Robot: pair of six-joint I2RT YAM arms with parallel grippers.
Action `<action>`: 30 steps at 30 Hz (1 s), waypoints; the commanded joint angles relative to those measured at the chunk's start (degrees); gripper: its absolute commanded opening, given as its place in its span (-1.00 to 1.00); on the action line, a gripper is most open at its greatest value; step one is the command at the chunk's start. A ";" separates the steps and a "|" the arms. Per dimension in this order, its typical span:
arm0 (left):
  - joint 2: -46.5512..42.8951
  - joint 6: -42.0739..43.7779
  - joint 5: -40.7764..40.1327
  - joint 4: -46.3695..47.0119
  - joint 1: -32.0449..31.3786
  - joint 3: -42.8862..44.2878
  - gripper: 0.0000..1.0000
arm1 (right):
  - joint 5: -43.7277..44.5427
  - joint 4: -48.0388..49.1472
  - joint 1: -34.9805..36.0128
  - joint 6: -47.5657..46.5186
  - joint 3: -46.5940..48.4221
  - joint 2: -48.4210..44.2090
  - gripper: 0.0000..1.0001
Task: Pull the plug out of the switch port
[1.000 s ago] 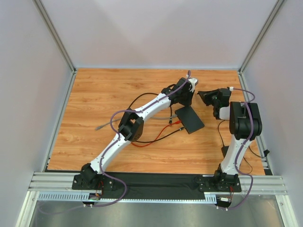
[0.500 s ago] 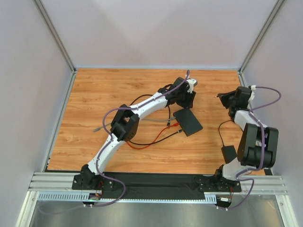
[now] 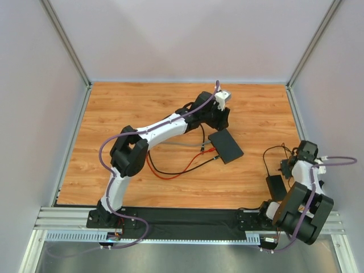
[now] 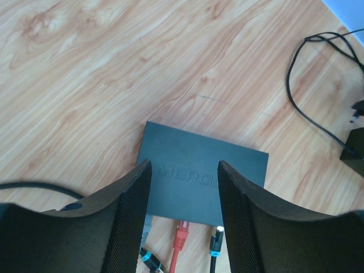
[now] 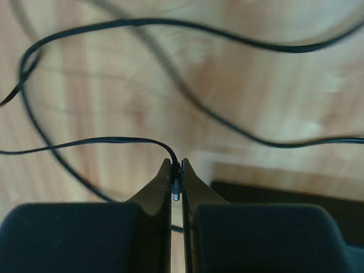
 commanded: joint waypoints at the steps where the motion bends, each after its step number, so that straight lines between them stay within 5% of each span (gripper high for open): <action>1: -3.86 1.37 -1.00 5.16 1.01 -4.17 0.17 | 4.50 -5.81 -5.23 -1.87 -1.13 -3.71 -0.93; 3: -5.00 1.54 -1.79 5.43 1.45 -5.50 0.16 | 4.16 -4.15 -7.61 -4.68 -1.84 -4.07 -0.56; 12: -9.58 2.77 -3.73 7.10 3.48 -11.74 0.16 | 0.48 -6.95 -3.14 -18.83 1.85 -10.10 0.07; 15: -10.10 1.90 -4.25 6.75 4.35 -12.54 0.16 | 5.01 -9.13 4.76 -16.92 3.60 -16.78 1.00; 18: -10.54 1.28 -4.43 6.83 4.97 -13.15 0.15 | 12.67 -10.90 14.51 -17.08 9.31 -19.01 1.00; 23: -12.12 0.58 -6.36 8.24 5.76 -15.26 0.15 | 12.84 -8.44 33.66 -19.73 16.78 -12.35 1.00; 30: -15.81 -2.23 -10.23 11.65 8.39 -21.22 0.15 | 14.35 -12.83 51.79 -15.17 31.02 14.17 1.00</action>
